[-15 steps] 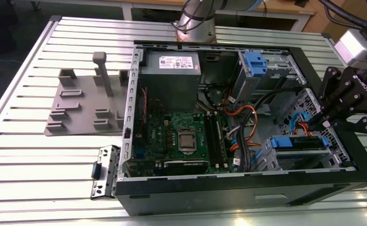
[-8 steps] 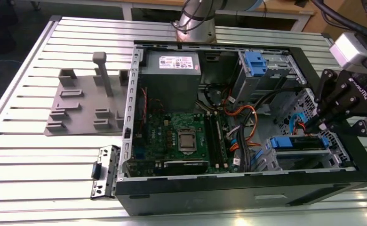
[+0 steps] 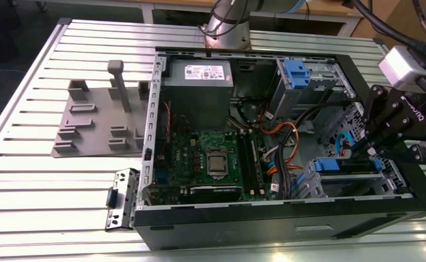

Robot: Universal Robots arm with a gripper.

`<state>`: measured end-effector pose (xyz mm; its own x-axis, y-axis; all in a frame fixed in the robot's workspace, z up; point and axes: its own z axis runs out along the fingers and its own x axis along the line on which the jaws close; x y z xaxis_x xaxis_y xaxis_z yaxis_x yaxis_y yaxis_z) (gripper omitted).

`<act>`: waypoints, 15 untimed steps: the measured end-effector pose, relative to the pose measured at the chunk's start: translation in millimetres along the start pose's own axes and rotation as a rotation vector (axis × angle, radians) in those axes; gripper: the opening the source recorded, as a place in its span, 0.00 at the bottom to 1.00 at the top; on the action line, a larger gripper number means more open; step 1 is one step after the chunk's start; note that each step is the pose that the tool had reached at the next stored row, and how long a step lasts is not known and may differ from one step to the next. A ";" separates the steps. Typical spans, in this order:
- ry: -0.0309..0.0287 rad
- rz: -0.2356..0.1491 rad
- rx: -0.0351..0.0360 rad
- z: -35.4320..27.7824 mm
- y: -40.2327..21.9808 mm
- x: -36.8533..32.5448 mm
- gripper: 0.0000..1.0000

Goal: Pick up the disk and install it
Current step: 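Insert the second disk wire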

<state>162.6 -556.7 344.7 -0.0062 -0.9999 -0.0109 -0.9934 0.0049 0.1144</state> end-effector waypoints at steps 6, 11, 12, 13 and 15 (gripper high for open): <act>0.0003 -0.002 0.0000 3.8 -0.4 0.5 0.16; 0.0004 -0.004 0.0000 6.5 -0.7 1.3 0.16; 0.0004 -0.004 0.0000 7.0 -0.8 1.4 0.16; 0.0005 -0.005 0.0000 7.5 -0.9 1.5 0.16; 0.0006 -0.005 0.0000 8.5 -1.0 1.7 0.16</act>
<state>162.6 -558.3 336.2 -0.0009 -0.9999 -0.0109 -0.9934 -0.0003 0.1143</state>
